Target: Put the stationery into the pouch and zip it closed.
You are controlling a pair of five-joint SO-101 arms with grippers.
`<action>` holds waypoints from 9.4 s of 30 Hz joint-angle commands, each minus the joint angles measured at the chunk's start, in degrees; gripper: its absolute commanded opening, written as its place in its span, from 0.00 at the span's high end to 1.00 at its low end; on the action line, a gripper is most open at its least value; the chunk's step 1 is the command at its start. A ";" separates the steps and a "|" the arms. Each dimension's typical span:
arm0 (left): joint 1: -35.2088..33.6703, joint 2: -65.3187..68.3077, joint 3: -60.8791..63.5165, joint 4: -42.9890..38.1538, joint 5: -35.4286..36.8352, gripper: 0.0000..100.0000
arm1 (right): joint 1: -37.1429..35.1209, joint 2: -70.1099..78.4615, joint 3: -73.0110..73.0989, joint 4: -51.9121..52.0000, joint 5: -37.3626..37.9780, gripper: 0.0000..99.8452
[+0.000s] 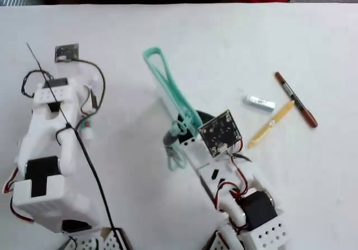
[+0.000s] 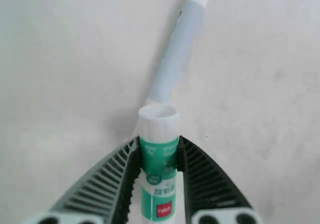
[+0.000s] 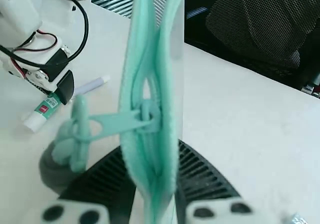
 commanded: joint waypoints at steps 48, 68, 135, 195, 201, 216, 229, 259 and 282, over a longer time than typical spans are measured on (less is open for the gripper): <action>34.95 -54.02 2.73 -20.92 6.07 0.97 | -0.22 0.13 1.14 -2.07 0.26 0.98; 36.00 -43.38 3.08 -24.09 5.10 0.97 | 0.13 -0.31 1.14 -2.07 0.09 0.97; 1.63 60.88 -109.45 47.21 -19.96 0.98 | 4.97 -0.22 4.57 -7.43 -3.08 0.98; 35.74 -36.70 -13.27 -16.09 3.16 0.77 | 4.97 -0.40 5.54 -7.87 -2.99 0.98; 32.66 -39.08 -15.91 -11.96 3.34 0.77 | 4.97 -0.40 5.54 -7.87 -2.99 0.98; 26.15 -30.81 -11.34 -13.98 3.16 0.78 | 5.23 -0.40 5.54 -7.87 -2.99 0.98; 23.96 -30.81 -17.93 2.46 3.25 0.82 | 5.14 -0.40 5.54 -7.87 -2.99 0.98; 16.75 -40.57 1.23 2.73 -19.16 0.82 | 4.97 -0.40 3.52 -6.99 -2.90 0.98; 33.54 -113.36 28.75 20.31 -17.05 0.72 | -2.15 -0.40 -22.42 21.41 12.57 0.98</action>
